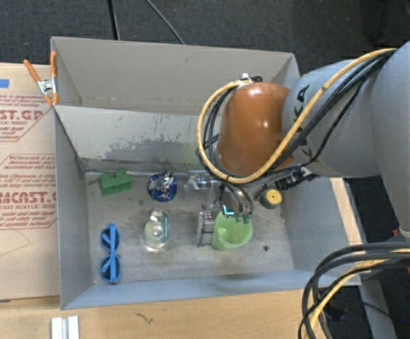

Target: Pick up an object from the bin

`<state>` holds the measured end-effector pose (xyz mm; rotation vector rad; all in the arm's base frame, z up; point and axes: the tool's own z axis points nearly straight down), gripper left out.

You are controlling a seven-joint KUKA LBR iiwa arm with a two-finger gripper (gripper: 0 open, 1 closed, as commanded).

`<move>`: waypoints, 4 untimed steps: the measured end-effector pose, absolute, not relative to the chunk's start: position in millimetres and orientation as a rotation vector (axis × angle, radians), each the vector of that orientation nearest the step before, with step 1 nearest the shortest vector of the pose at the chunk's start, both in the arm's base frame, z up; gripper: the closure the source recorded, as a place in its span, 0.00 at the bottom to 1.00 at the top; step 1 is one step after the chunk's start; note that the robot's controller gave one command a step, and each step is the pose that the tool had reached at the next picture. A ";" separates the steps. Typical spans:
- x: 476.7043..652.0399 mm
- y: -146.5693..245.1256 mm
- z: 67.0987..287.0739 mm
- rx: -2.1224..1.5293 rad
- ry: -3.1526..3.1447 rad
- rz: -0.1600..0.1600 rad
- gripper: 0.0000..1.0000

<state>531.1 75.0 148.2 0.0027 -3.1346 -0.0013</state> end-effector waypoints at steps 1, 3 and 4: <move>521.2 52.9 84.7 0.165 -3.131 0.002 0.00; 509.9 244.5 75.0 0.225 -3.134 -0.003 0.00; 510.5 241.7 74.8 0.221 -3.132 0.003 1.00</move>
Offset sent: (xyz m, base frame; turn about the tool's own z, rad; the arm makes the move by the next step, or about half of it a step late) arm -0.0080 -0.0212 -0.0598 -0.1038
